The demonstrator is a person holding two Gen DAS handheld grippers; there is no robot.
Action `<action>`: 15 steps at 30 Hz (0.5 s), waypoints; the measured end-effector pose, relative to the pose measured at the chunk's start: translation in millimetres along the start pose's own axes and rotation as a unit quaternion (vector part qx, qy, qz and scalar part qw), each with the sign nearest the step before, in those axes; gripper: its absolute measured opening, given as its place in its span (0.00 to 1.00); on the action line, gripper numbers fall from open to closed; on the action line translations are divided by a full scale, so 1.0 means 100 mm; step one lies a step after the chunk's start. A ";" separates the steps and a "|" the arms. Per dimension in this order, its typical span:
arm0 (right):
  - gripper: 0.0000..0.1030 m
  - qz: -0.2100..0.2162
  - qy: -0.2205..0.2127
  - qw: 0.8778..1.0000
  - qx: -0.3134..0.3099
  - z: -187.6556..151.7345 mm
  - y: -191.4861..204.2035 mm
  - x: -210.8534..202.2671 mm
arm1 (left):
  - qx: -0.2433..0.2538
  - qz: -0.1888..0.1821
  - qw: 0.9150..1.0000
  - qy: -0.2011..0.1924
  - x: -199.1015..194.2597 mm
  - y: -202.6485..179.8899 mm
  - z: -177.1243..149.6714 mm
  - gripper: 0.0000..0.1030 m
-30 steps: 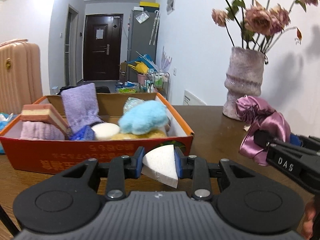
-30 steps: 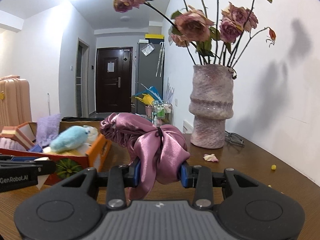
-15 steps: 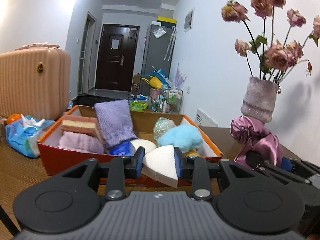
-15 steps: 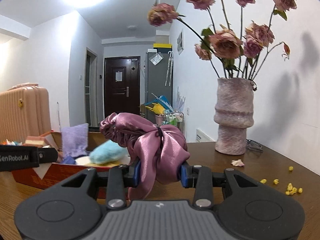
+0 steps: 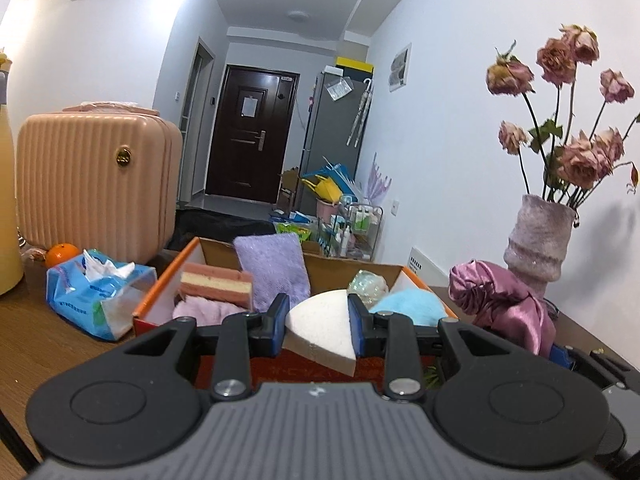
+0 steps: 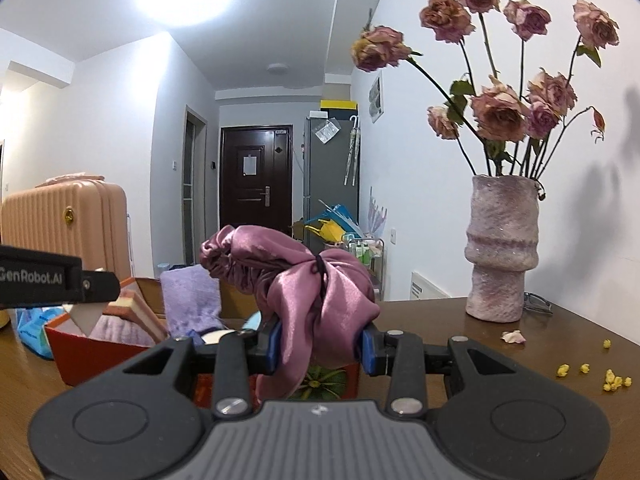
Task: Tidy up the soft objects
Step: 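Carry the white sponge and pink bow in both grippers over the box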
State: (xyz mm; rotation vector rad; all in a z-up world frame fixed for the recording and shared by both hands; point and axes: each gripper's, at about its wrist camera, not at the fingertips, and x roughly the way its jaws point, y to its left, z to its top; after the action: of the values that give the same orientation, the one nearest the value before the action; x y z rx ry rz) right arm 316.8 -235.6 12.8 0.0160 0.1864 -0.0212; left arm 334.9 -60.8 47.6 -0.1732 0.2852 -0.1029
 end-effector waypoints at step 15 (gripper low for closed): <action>0.35 0.010 -0.016 1.000 -0.008 0.07 0.34 0.27 | -0.012 0.013 1.000 -0.016 0.22 0.23 0.16 0.30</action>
State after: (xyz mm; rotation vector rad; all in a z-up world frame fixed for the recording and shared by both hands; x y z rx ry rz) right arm 345.2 -202.6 15.4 0.0009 0.1540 0.0007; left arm 362.2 -38.5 52.9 -0.1945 0.2565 -0.0707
